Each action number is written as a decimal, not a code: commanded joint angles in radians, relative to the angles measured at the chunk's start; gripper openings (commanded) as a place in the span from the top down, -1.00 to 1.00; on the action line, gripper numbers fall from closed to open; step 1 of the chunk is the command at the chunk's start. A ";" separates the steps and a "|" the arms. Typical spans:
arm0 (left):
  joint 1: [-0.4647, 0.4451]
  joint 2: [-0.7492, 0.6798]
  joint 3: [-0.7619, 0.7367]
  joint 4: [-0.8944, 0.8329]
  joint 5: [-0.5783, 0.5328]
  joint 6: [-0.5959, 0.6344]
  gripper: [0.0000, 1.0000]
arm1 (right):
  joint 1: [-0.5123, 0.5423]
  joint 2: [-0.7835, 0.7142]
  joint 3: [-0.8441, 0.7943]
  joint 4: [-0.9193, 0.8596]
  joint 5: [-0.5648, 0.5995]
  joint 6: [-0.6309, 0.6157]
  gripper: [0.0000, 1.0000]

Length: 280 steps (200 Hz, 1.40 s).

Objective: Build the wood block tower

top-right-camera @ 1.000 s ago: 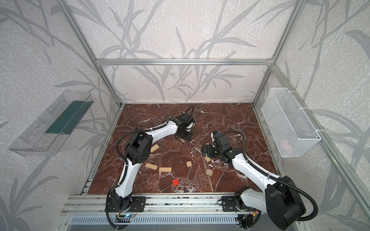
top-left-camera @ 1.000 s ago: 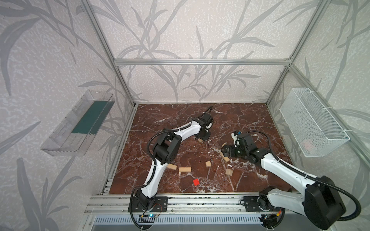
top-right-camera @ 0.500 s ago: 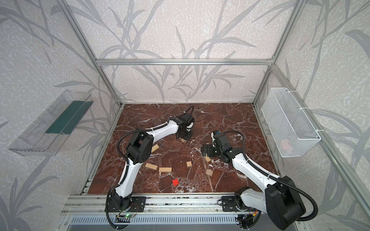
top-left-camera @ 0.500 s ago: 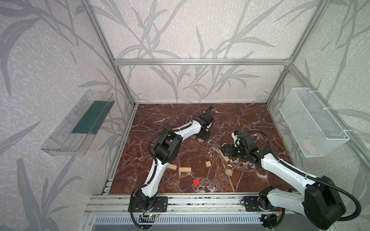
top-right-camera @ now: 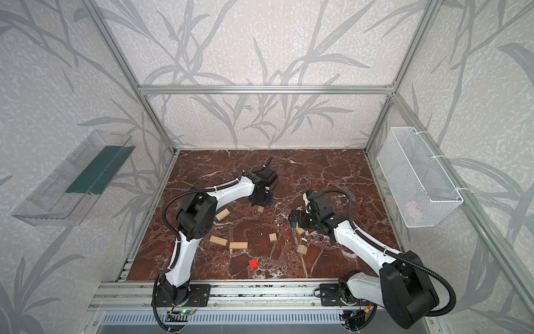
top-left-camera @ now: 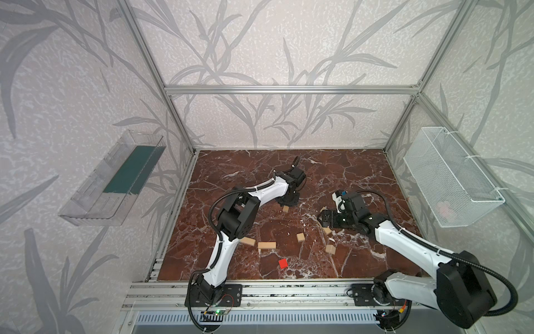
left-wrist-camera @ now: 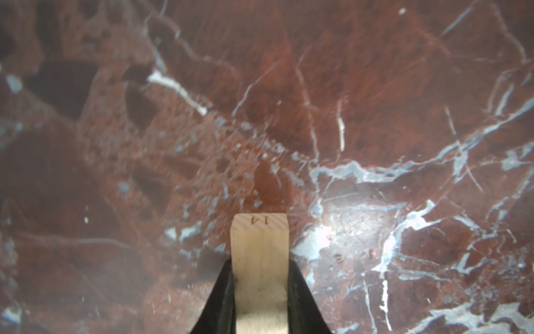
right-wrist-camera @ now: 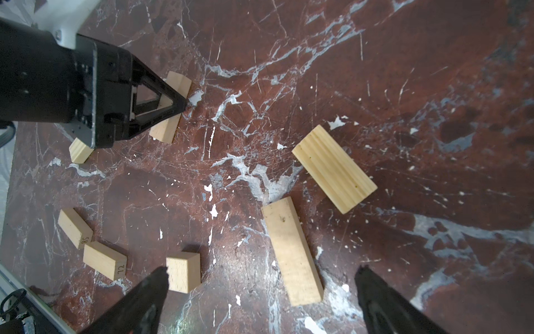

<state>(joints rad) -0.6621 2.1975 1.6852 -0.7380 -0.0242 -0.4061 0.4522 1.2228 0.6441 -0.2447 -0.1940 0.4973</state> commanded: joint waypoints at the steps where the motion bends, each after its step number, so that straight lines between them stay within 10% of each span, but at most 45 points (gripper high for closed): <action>1: -0.005 -0.048 -0.064 -0.044 0.032 -0.138 0.56 | 0.003 0.016 0.039 -0.006 -0.030 0.005 -0.98; 172: -0.052 -0.105 -0.186 -0.020 -0.007 -0.232 0.29 | 0.063 0.062 0.037 0.022 -0.023 0.068 -0.98; 280: -0.056 -0.124 -0.219 -0.001 -0.047 -0.296 0.45 | 0.064 0.063 0.037 0.017 -0.007 0.078 -0.98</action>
<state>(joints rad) -0.7136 2.0789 1.4937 -0.7013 -0.0528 -0.6704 0.5129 1.2823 0.6682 -0.2302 -0.2165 0.5755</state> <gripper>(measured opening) 0.278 0.991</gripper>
